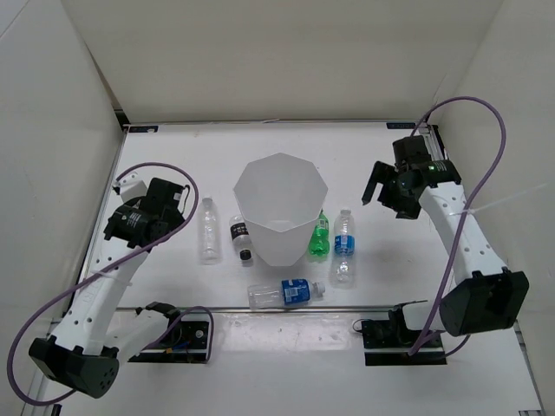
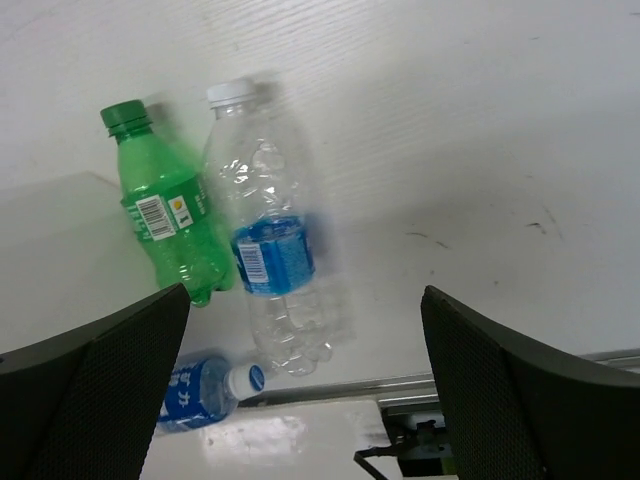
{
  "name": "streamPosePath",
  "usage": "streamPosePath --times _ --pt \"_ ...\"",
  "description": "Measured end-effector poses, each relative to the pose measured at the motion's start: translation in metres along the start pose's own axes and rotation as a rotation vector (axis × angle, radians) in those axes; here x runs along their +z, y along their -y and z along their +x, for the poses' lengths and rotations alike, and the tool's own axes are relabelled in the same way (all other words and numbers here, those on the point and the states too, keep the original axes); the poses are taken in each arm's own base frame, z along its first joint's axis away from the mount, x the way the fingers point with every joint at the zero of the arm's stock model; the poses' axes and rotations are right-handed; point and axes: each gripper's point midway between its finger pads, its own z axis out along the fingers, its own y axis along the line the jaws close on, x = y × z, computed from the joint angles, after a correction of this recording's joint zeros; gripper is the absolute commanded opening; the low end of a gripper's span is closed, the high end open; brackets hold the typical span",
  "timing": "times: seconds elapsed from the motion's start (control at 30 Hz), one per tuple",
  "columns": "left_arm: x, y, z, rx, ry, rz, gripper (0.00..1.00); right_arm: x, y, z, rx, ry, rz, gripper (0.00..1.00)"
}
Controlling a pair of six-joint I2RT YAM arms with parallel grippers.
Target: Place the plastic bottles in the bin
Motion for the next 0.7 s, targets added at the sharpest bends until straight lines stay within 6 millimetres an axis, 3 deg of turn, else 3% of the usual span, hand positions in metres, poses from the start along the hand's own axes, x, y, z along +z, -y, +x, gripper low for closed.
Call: streamPosePath --times 0.17,0.4,0.67,0.7 --pt "-0.003 -0.008 -0.001 0.0 0.012 -0.009 1.0 0.035 -0.017 0.007 -0.014 -0.128 -0.081 1.0" --pt "0.002 -0.017 0.01 0.033 -0.003 -0.046 1.0 0.087 -0.022 0.038 -0.033 -0.293 -0.117 1.0" --pt "0.009 -0.02 0.021 0.072 -0.032 -0.069 1.0 0.125 -0.029 0.047 -0.04 -0.36 -0.139 1.0" --pt "0.009 -0.019 0.022 0.075 -0.035 -0.072 1.0 0.13 -0.029 0.049 -0.04 -0.373 -0.137 0.96"
